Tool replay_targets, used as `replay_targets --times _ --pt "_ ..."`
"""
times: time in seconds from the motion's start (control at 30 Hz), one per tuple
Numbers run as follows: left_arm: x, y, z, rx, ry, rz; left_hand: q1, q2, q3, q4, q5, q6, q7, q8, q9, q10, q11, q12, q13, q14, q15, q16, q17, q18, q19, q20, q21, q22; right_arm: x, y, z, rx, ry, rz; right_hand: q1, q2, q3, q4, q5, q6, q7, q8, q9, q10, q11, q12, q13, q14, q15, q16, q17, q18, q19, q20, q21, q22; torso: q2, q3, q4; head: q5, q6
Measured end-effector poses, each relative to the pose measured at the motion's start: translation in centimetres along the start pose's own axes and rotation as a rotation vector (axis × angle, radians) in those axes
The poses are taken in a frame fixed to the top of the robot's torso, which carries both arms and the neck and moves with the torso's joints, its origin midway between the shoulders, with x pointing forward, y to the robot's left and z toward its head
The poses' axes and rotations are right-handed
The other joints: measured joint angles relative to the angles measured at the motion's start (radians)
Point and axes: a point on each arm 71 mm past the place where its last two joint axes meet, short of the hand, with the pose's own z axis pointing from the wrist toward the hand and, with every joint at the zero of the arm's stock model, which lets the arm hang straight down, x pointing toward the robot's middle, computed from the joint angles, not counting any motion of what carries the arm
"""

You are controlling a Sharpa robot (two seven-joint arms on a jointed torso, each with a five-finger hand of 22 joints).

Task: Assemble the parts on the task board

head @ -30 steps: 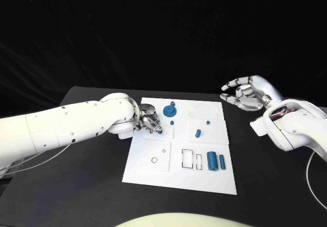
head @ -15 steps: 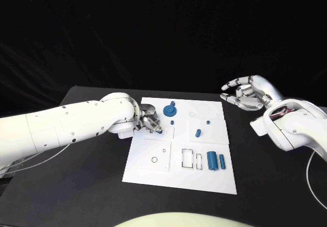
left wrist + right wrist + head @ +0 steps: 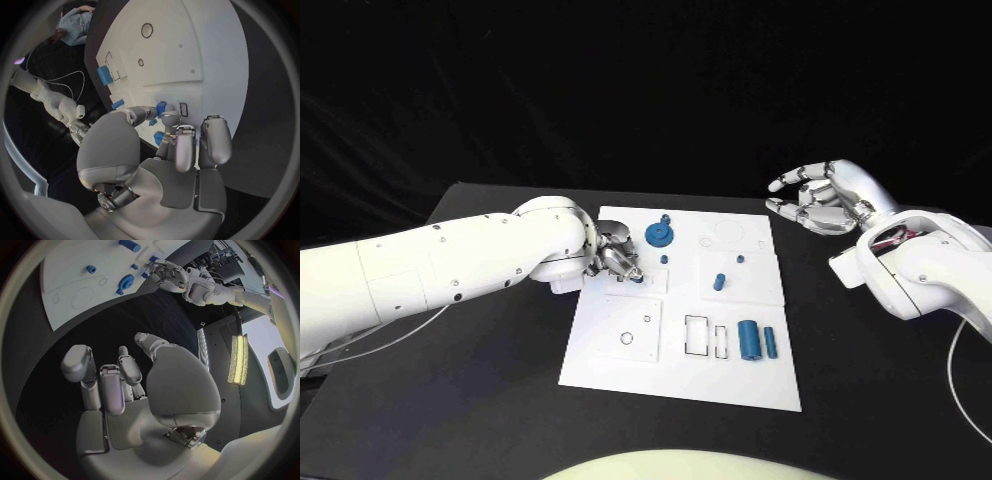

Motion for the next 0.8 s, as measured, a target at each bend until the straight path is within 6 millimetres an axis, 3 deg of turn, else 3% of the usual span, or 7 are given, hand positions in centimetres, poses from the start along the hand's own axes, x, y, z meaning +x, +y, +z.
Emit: replay_targets --times 0.23,0.43,0.8 --pt "-0.10 -0.06 0.15 -0.004 0.009 0.003 -0.003 -0.003 0.000 0.000 0.009 0.005 -0.002 0.000 0.002 0.011 -0.003 0.006 0.005 0.004 -0.004 0.000 0.000 0.000 0.000 0.000 0.004 0.001 0.00 -0.01 -0.01 0.000 0.000 0.000 0.000 0.000 0.000 0.000 0.000 0.000 0.000 0.000 0.000 0.000 0.000 0.000 0.000 0.000 0.000 0.000 0.000 0.000 0.000 0.000 0.000 0.000 0.000 0.0003 -0.0001 0.001 -0.003" --pt "-0.17 -0.15 0.33 -0.010 0.025 0.005 -0.053 0.023 0.003 0.003 0.008 0.018 -0.011 0.007 0.020 0.031 -0.012 0.015 0.013 0.000 -0.008 0.000 0.000 0.000 0.004 -0.004 0.004 0.001 0.02 -0.03 -0.02 0.001 0.000 0.000 0.000 0.000 0.000 0.000 0.004 0.000 0.000 0.000 0.000 0.000 0.000 0.000 -0.002 0.000 0.000 0.000 -0.001 0.000 0.000 0.000 0.000 0.000 0.000 0.0008 -0.0001 0.001 -0.004" --pt "0.00 -0.40 0.64 -0.018 0.055 0.015 -0.093 0.036 0.003 0.002 -0.002 0.039 -0.029 0.019 0.030 0.054 -0.025 0.035 0.038 0.004 -0.018 0.004 0.000 0.000 0.011 -0.011 0.004 0.009 0.04 -0.07 -0.04 0.002 0.001 0.000 0.000 0.000 0.000 0.000 0.004 0.000 0.000 0.000 0.000 0.000 0.000 0.000 -0.002 0.000 0.000 0.000 -0.001 0.000 0.000 0.000 0.000 -0.001 0.000 0.0009 -0.0007 -0.001 -0.006"
